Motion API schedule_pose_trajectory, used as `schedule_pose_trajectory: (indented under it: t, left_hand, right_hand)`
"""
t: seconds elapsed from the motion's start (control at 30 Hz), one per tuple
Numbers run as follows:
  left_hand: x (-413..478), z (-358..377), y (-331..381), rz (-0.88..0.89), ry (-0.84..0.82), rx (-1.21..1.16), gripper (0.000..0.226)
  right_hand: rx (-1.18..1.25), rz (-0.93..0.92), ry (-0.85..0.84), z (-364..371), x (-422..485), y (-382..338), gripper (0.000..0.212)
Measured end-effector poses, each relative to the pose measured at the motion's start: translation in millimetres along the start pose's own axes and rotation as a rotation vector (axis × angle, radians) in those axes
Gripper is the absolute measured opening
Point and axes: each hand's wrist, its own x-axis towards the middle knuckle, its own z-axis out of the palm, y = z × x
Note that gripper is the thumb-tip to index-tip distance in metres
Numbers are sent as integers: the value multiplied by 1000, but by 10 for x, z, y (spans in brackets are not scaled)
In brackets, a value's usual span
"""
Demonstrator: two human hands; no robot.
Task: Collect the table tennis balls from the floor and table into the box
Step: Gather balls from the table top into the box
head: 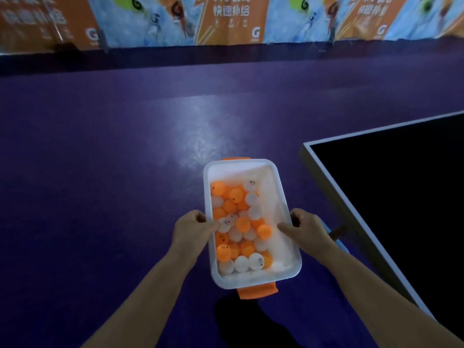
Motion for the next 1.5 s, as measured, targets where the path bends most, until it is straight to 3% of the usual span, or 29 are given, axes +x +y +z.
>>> schedule_pose_trajectory:
  t: [0.47,0.9,1.27,1.5]
  left_hand:
    - [2538,513,1778,-12,-36,-48,15]
    - [5370,833,3599,130,-272,143,23]
    - [6832,2435,4863,228,-547,276,26]
    - [7309,3424,5874,346,-546,314,34]
  right_hand:
    - [79,52,-12,-909,2865,-578,14]
    - [181,283,237,-1261,5230,-1137,16]
    - [265,491,430,-2264,6536,-649,15]
    - [305,523,492,-3224,7479,-263,23]
